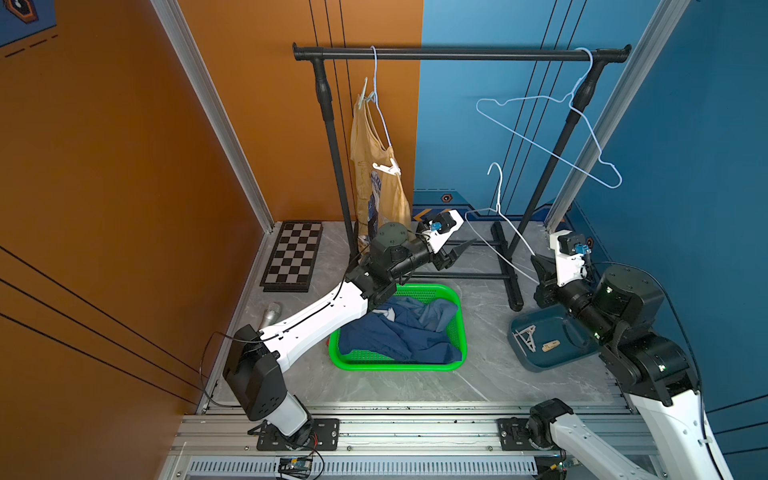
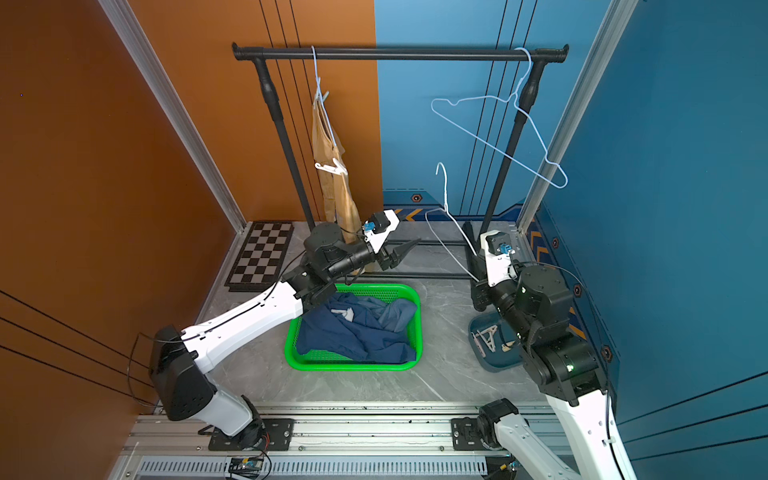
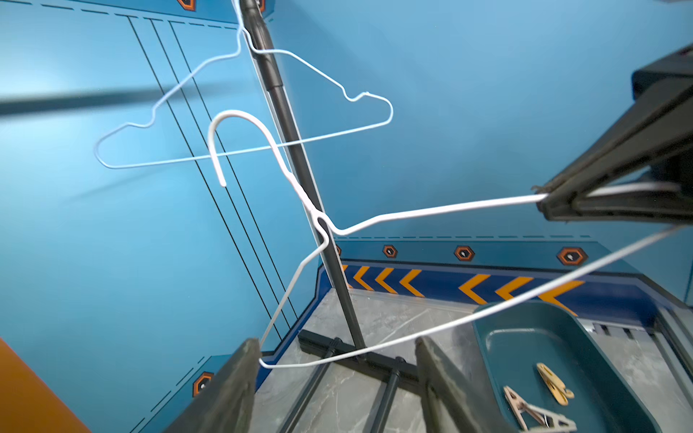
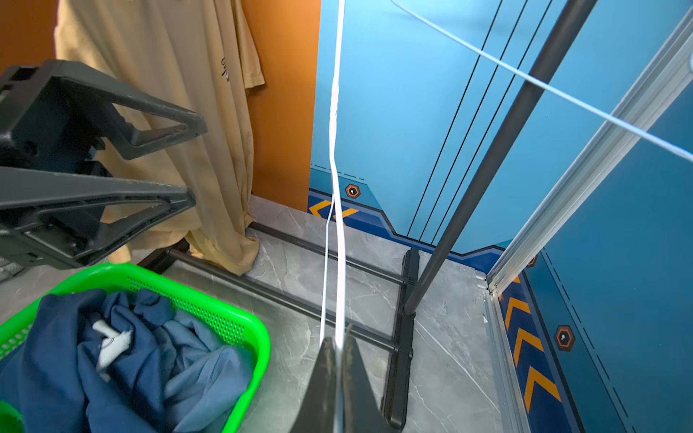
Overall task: Remove the clothespins securing t-shirts to the hanger
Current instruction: Place the hanger on the clothes rail.
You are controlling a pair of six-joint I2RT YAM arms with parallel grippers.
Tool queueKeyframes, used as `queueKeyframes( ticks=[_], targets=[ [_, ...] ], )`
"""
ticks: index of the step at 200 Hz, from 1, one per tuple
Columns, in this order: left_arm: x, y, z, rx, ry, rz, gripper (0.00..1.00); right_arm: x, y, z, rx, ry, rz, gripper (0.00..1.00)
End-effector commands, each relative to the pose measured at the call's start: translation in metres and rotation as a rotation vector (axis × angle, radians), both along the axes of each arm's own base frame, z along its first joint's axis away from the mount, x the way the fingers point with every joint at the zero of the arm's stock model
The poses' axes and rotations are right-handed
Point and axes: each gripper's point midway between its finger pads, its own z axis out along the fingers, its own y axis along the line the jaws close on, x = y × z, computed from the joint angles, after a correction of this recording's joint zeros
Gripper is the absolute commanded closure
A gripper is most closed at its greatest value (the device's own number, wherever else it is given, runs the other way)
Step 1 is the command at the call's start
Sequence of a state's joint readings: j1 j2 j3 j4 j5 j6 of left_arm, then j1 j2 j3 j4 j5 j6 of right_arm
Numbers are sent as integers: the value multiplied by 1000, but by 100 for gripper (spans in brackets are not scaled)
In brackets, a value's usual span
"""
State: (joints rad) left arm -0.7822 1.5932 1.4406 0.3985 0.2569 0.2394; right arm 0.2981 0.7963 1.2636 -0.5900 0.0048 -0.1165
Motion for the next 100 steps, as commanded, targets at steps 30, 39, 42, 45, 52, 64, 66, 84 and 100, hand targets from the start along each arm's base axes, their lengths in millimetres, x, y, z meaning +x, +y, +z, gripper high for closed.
queueKeyframes(
  ticks=[30,39,42,45,52,64,66,84,100],
  targets=[
    [19,0,56,-176,-29,60,31,16,-9,66,108,-179,-47,100],
    [22,-2,61,-191,-28,61,31,19,-11,72,119,-194,-52,100],
    [24,-3,63,-196,-29,63,31,20,-10,74,123,-201,-49,100],
    [25,-3,64,-199,-29,64,31,22,-10,76,125,-205,-49,100],
    [28,-4,68,-209,-32,66,31,24,-10,81,133,-217,-45,100],
    [32,-5,75,-225,-37,66,31,30,-10,89,142,-230,-45,100],
    [33,-5,76,-227,-39,66,31,31,-10,91,144,-233,-46,100],
    [41,-2,87,-254,-48,78,30,39,-9,105,163,-261,-42,100],
    [48,-1,100,-288,-52,81,30,46,-10,117,185,-288,-43,100]
  ],
)
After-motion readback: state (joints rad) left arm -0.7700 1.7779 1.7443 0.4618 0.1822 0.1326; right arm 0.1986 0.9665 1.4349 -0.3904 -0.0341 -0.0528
